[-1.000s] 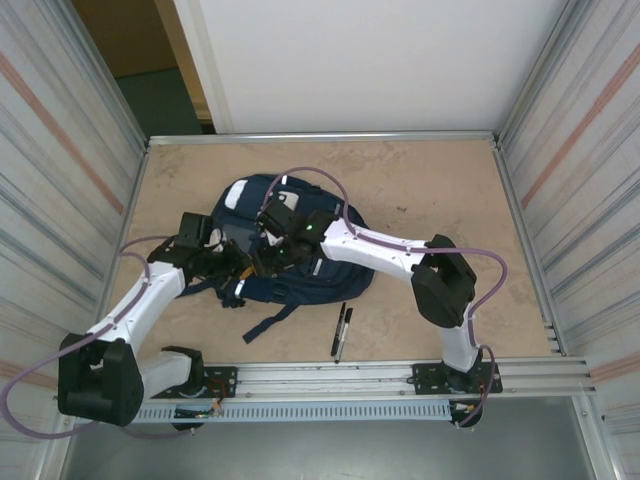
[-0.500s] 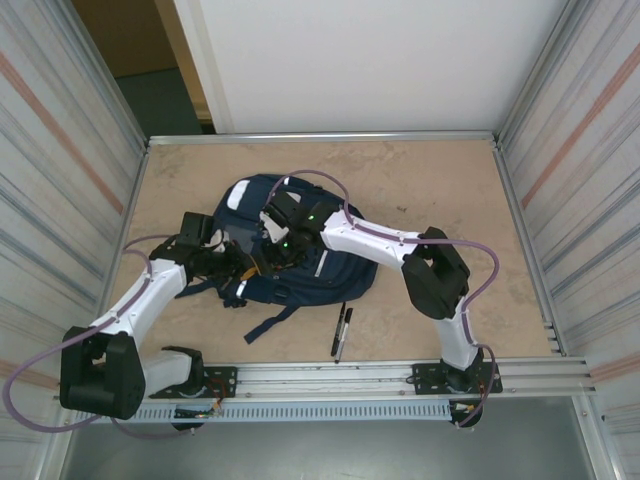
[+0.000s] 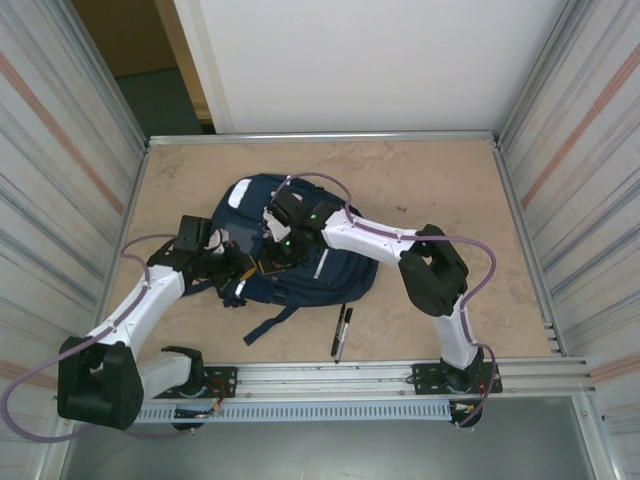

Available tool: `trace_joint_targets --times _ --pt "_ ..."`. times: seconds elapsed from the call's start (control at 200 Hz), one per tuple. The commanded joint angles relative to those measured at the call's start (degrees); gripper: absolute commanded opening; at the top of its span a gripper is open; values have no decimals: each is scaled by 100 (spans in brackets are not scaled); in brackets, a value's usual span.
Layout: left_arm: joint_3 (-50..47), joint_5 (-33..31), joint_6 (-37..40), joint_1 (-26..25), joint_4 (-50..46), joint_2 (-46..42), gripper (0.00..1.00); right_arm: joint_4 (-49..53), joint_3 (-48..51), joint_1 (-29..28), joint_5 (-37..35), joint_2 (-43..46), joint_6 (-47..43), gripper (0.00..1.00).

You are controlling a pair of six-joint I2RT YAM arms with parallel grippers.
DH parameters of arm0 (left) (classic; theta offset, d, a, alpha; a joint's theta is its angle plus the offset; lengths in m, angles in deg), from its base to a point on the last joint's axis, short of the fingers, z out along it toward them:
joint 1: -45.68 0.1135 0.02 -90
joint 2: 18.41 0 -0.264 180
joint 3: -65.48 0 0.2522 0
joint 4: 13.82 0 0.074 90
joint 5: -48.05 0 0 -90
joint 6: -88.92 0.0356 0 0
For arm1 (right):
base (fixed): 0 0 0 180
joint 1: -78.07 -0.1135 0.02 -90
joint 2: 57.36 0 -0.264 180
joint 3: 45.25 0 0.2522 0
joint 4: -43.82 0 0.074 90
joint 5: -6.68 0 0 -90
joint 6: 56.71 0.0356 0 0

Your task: Pack books, pencil case, and school supplies into a backpack

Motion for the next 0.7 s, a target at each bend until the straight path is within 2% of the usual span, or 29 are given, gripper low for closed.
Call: trace_joint_targets --times 0.0,0.12,0.491,0.586,0.697 --pt "-24 398 208 -70 311 -301 0 -249 274 105 -197 241 349 14" --pt "-57 356 341 -71 211 -298 0 -936 759 125 -205 614 530 12" --pt "-45 44 243 -71 244 -380 0 -1940 2030 -3 -1106 1497 553 4" --pt "17 77 279 -67 171 -344 0 -1947 2177 -188 -1350 1615 411 4" --pt "-96 88 169 -71 337 -358 0 -1324 1813 -213 -1260 1483 173 13"
